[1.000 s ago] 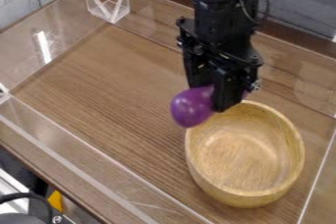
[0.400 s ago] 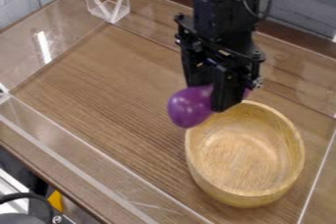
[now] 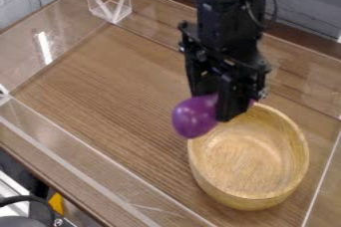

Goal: Remove the purple eggplant from inside the brown bowl and put it on the table

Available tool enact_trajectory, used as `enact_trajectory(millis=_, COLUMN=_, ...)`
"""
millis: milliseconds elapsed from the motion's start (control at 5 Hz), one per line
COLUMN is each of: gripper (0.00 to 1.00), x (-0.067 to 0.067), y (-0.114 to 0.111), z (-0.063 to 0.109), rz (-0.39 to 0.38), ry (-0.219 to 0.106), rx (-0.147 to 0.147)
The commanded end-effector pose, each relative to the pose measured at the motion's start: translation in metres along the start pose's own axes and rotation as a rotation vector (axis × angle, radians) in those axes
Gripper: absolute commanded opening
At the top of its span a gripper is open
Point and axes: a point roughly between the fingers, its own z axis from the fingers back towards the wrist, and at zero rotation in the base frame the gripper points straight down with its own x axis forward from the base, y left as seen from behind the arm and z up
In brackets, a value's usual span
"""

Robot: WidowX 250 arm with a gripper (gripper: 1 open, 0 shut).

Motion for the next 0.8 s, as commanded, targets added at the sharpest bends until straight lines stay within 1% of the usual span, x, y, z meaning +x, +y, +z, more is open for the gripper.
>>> enact_trajectory(millis=0, gripper=0.0, x=0.001, y=-0.008, z=-0.013, rz=-0.025, ry=-0.006, rx=0.003)
enact_trajectory(millis=200, gripper=0.0, x=0.001, y=-0.008, z=-0.036, rz=-0.029, ry=0.029, rx=0.001)
enact_trajectory(millis=400, gripper=0.0, x=0.012, y=-0.001, z=-0.021, rz=-0.005, ry=0.004, rx=0.013)
enact_trajectory(millis=600, gripper=0.0, x=0.021, y=0.009, z=-0.011, rz=0.025, ry=-0.004, rx=0.02)
